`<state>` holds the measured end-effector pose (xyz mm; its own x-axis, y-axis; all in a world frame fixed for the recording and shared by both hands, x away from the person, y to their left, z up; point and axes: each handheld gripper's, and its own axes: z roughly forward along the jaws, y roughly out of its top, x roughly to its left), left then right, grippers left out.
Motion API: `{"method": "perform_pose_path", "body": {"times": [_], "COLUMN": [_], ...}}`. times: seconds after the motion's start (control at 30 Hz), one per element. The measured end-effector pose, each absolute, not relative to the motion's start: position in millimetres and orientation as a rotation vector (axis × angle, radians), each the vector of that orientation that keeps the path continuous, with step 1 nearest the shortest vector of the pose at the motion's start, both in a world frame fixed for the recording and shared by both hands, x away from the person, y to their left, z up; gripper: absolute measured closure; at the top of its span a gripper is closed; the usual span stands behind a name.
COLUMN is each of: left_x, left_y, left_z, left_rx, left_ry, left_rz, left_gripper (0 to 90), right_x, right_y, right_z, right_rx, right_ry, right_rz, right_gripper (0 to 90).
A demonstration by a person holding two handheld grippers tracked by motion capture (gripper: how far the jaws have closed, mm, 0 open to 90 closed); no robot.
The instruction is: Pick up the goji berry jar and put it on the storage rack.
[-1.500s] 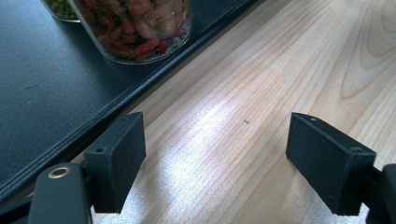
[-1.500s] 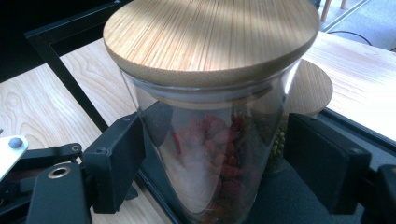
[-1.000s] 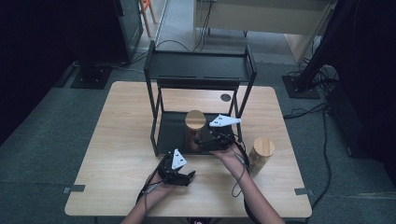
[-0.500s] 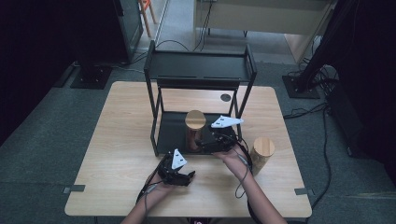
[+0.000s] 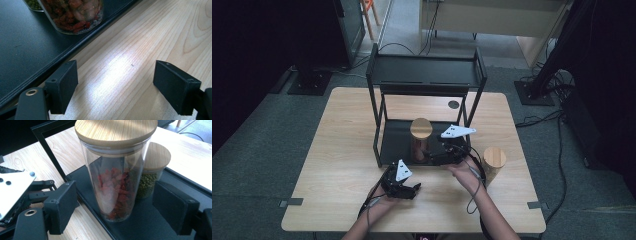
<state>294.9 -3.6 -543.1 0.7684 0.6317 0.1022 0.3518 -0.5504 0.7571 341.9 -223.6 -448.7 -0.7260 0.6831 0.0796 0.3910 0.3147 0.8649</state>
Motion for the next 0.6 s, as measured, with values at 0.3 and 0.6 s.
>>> {"method": "perform_pose_path", "body": {"times": [0.3, 0.6], "left_x": [295.0, 295.1], "left_y": [-3.6, -3.6], "left_z": [-543.1, -543.1], "left_rx": [2.199, 2.199], "left_ry": [0.731, 0.732], "left_rz": [0.472, 0.471], "left_gripper": [20.2, 20.2], "right_x": [339.1, 337.7], "right_y": [-224.0, -227.8], "right_z": [-445.7, -441.8], "right_rx": [0.953, 0.948], "right_ry": [2.295, 2.301], "right_rz": [1.353, 1.346], "right_gripper": [19.8, 19.8]}}
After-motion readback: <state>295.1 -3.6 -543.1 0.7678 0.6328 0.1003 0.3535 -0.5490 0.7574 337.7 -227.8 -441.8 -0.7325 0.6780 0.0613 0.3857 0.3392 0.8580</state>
